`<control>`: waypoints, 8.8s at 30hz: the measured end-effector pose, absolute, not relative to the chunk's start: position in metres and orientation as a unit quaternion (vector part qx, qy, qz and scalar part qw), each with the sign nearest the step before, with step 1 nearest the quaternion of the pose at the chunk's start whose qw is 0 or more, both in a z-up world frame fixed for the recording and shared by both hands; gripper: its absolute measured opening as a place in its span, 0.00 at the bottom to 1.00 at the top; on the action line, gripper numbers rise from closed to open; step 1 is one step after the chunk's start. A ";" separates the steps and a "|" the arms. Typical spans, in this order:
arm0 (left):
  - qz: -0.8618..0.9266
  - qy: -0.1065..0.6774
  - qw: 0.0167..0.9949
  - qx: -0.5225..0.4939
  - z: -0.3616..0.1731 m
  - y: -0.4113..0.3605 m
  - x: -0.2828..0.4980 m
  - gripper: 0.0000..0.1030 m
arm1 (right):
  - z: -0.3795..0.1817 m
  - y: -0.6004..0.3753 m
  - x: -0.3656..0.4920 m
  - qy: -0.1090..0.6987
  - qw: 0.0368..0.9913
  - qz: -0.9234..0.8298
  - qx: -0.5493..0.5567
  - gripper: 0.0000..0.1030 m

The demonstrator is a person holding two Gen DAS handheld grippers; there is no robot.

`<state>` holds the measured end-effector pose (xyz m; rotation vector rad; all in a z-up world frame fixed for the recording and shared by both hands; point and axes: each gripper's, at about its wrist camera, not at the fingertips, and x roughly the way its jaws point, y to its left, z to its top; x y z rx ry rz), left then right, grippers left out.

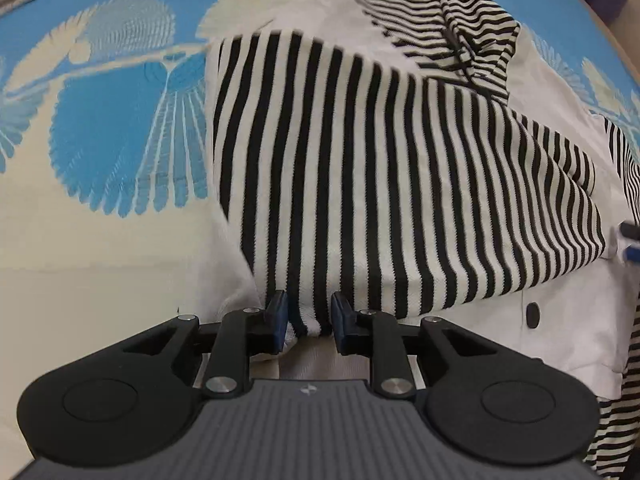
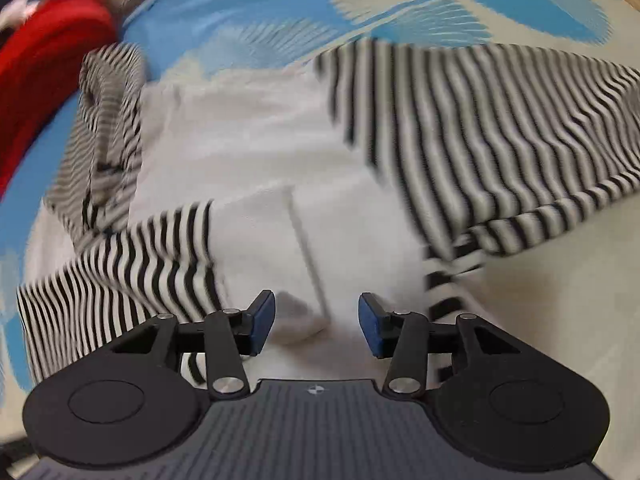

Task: Fold small clothes

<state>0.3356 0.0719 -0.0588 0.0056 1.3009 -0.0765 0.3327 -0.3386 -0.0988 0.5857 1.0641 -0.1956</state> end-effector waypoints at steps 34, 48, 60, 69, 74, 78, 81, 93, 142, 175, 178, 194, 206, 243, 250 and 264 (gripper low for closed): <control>-0.080 0.490 0.868 -0.015 0.016 0.022 0.335 0.37 | -0.142 -0.594 0.240 0.347 0.745 -0.358 0.443 0.05; -0.021 0.487 0.871 -0.061 0.028 0.074 0.342 0.37 | -0.007 -0.404 0.303 0.255 0.922 -0.181 0.229 0.04; 0.000 0.504 0.851 -0.146 0.023 0.114 0.353 0.37 | -0.036 -0.171 0.319 0.446 0.859 0.204 0.147 0.34; 0.000 0.528 0.836 -0.149 -0.008 0.101 0.360 0.37 | -0.065 -0.227 0.339 0.507 0.830 0.018 0.232 0.44; -0.006 0.540 0.829 -0.147 -0.029 0.090 0.365 0.37 | -0.095 -0.267 0.335 0.525 0.793 -0.067 0.303 0.44; -0.011 0.547 0.825 -0.140 -0.042 0.080 0.367 0.37 | -0.112 -0.285 0.339 0.539 0.769 -0.093 0.332 0.44; -0.017 0.551 0.823 -0.137 -0.049 0.075 0.370 0.37 | -0.107 -0.284 0.337 0.538 0.769 -0.084 0.335 0.44; -0.029 0.555 0.826 -0.091 -0.066 0.053 0.375 0.16 | -0.065 -0.280 0.353 0.494 0.823 -0.045 0.276 0.47; 0.047 0.500 0.860 -0.088 0.006 0.063 0.354 0.43 | -0.044 -0.271 0.350 0.478 0.858 -0.059 0.177 0.64; 0.023 0.358 0.933 -0.025 0.062 0.024 0.428 0.00 | 0.010 -0.325 0.330 0.400 0.909 -0.048 0.103 0.63; 0.020 0.367 0.930 -0.027 0.056 0.014 0.485 0.00 | 0.009 -0.325 0.333 0.405 0.909 -0.042 0.083 0.54; -0.013 0.390 0.920 -0.037 -0.031 -0.028 0.728 0.34 | -0.025 -0.311 0.350 0.444 0.894 -0.040 0.045 0.36; 0.005 0.400 0.916 0.011 -0.073 -0.056 0.793 0.04 | -0.036 -0.309 0.366 0.460 0.886 -0.035 0.048 0.36; -0.008 0.588 0.778 -0.221 -0.069 0.070 0.392 0.36 | -0.075 -0.277 0.360 0.543 0.801 0.043 0.248 0.41; -0.017 0.595 0.776 -0.207 -0.079 0.061 0.388 0.02 | -0.096 -0.257 0.358 0.568 0.785 0.069 0.236 0.11; 0.020 0.527 0.810 -0.257 -0.035 0.127 0.376 0.01 | -0.059 -0.337 0.338 0.478 0.788 -0.028 0.388 0.00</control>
